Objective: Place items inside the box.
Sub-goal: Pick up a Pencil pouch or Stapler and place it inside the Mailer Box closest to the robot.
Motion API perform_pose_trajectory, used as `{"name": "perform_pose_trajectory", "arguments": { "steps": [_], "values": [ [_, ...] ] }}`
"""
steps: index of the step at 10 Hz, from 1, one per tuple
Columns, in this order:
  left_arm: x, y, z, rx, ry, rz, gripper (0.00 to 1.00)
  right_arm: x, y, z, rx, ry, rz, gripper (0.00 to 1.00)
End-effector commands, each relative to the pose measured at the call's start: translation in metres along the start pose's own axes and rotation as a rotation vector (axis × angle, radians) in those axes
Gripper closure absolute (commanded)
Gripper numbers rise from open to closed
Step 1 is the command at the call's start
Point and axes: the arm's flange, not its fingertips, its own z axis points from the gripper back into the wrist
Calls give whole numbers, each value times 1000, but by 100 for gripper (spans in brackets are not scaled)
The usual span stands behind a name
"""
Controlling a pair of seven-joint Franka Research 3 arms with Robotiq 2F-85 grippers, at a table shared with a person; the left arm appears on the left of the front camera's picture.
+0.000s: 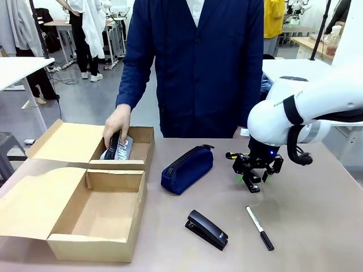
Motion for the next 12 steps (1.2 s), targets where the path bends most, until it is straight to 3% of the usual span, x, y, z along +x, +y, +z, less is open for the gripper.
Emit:
{"name": "perform_pose_trajectory", "arguments": {
  "steps": [1,2,3,4,6,7,9,12],
  "values": [
    [-2,-2,-1,-22,-9,-18,0,6,7,-3,-37,-59,-58,0],
    [-2,-2,-1,-22,-9,-18,0,6,6,-4,-61,-94,-59,40],
    [-2,-2,-1,-22,-9,-18,0,5,7,-3,-41,-121,-47,60],
    [-2,-2,-1,-22,-9,-18,0,5,6,-3,-41,-129,-53,100],
    [-2,-2,-1,-22,-9,-18,0,5,5,-3,-45,-145,-57,100],
    [-2,-2,-1,-22,-9,-18,0,6,3,-5,-51,-132,-66,86],
    [-2,-2,-1,-22,-9,-18,0,6,2,-6,-57,-127,-70,100],
    [-2,-2,-1,-22,-9,-18,0,-1,-3,11,-38,-122,-72,100]
  ]
}}
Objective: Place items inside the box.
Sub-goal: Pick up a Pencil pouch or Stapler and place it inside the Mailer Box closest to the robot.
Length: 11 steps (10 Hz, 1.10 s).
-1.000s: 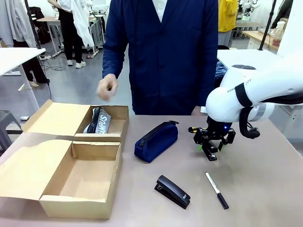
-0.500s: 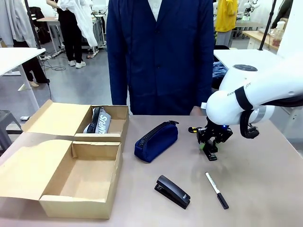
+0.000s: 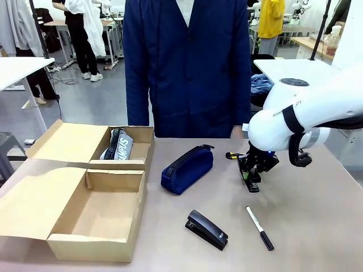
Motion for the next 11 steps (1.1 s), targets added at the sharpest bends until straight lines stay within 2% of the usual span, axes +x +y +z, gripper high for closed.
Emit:
{"name": "perform_pose_trajectory", "arguments": {
  "steps": [1,2,3,4,5,6,7,8,9,10,11],
  "values": [
    [-2,-2,-1,-22,-9,-18,0,-18,-6,35,26,35,-36,100],
    [-2,-2,-1,-22,-9,-18,0,-41,-11,78,69,79,-74,100],
    [-2,-2,-1,-22,-9,-18,0,-79,-16,127,98,83,-117,100],
    [-2,-2,-1,-22,-9,-18,0,-136,-17,170,106,84,-139,100],
    [-2,-2,-1,-22,-9,-18,0,-179,-12,182,110,107,-124,100],
    [-2,-2,-1,-22,-9,-18,0,-203,-10,182,133,98,-70,100],
    [-2,-2,-1,-22,-9,-18,0,-196,-13,175,153,60,-52,87],
    [-2,-2,-1,-22,-9,-18,0,-163,-8,165,108,135,-89,87],
    [-2,-2,-1,-22,-9,-18,0,-186,-7,186,112,107,-67,87],
    [-2,-2,-1,-22,-9,-18,0,-162,1,168,189,194,-141,69],
    [-2,-2,-1,-22,-9,-18,0,-148,50,164,255,178,-199,69]
  ]
}}
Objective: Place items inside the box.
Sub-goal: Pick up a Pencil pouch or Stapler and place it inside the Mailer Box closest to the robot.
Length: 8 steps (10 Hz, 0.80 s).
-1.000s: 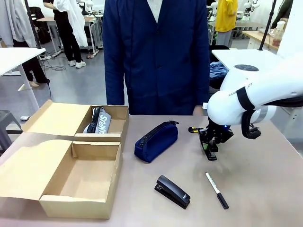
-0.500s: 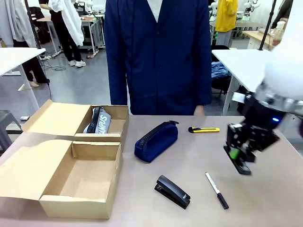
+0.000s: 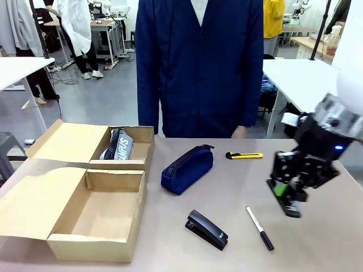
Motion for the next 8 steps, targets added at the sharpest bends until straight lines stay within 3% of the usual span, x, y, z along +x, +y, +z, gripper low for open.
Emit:
{"name": "perform_pose_trajectory", "arguments": {
  "steps": [1,2,5,6,8],
  "values": [
    [-3,0,-2,-22,-7,-16,0,25,105,-19,130,4,-115,69],
    [-3,0,-2,-22,-7,-16,0,19,169,-39,122,-3,-160,69],
    [-3,0,-2,-22,-7,-16,0,-2,269,-86,182,-50,-76,69],
    [-3,0,-2,-22,-7,-16,0,-11,304,-103,207,-145,-62,69],
    [-3,0,-2,-22,-7,-16,0,-3,342,-144,154,-205,-57,69]
  ]
}}
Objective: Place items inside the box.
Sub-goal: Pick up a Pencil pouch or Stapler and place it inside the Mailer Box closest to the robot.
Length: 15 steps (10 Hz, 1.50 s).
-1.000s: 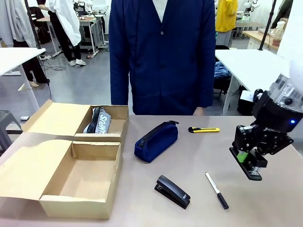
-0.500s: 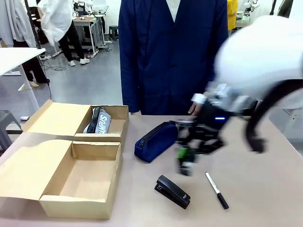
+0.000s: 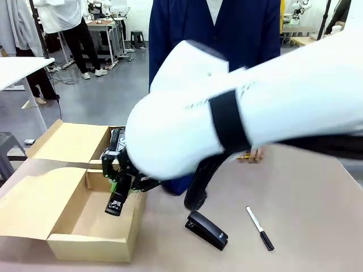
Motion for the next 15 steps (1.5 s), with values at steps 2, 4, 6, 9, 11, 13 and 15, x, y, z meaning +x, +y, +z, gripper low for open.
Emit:
{"name": "perform_pose_trajectory", "arguments": {
  "steps": [2,4,6,9,11,13,15],
  "values": [
    [-2,-1,-2,-20,-8,-17,0,27,23,-47,-40,58,20,69],
    [-2,-1,-2,-20,-8,-17,0,6,-3,-24,-31,-4,8,69],
    [-2,-1,-2,-20,-8,-17,0,19,-5,-50,-23,14,-11,69],
    [-2,-1,-2,-20,-8,-17,0,20,-2,-60,-47,9,0,69],
    [-2,-1,-2,-20,-8,-17,0,21,-3,-61,-51,16,-11,25],
    [-2,-1,-2,-20,-8,-17,0,23,-6,-58,-29,24,-7,0],
    [-2,-1,-2,-20,-8,-17,0,23,-7,-59,-13,34,4,0]
  ]
}}
